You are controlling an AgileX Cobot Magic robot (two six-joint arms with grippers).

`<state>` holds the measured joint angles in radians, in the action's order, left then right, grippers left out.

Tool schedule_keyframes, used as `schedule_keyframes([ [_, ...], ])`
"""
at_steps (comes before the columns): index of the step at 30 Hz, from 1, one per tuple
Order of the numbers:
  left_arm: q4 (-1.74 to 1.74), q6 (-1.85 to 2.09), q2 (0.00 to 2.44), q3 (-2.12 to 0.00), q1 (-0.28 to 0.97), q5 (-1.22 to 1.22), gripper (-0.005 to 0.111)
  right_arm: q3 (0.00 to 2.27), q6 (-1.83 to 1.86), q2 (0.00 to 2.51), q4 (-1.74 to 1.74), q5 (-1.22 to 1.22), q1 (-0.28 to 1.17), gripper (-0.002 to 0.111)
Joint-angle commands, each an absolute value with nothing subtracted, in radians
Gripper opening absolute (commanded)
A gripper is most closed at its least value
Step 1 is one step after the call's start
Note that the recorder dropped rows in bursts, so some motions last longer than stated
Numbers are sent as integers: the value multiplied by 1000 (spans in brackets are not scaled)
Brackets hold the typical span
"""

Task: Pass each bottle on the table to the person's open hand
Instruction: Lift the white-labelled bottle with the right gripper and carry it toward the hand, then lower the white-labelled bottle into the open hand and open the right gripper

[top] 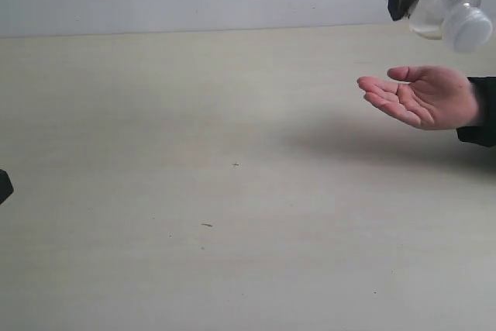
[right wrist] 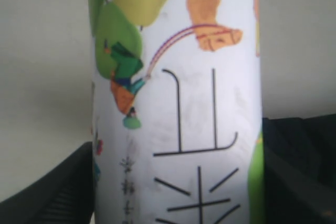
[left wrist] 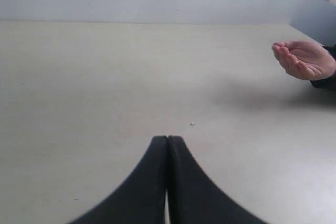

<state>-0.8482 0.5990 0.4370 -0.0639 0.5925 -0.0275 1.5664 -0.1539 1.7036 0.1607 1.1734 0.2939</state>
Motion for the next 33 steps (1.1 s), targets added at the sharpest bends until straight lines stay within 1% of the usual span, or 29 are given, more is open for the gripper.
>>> schedule_keyframes([
  [1,-856,598,431,-59,592,-34,0,1455,-226,1694,196,1091,288,0],
  [10,-856,598,431,-59,592,-34,0,1260,-386,1694,313,861,288,0],
  [28,-856,598,431,-59,592,-34,0,1194,-412,1711,341,865,288,0],
  [30,-856,598,431,-59,592,-34,0,1194,-412,1711,341,853,288,2],
  [33,-856,598,431,-59,592,-34,0,1194,-412,1711,341,842,288,9],
])
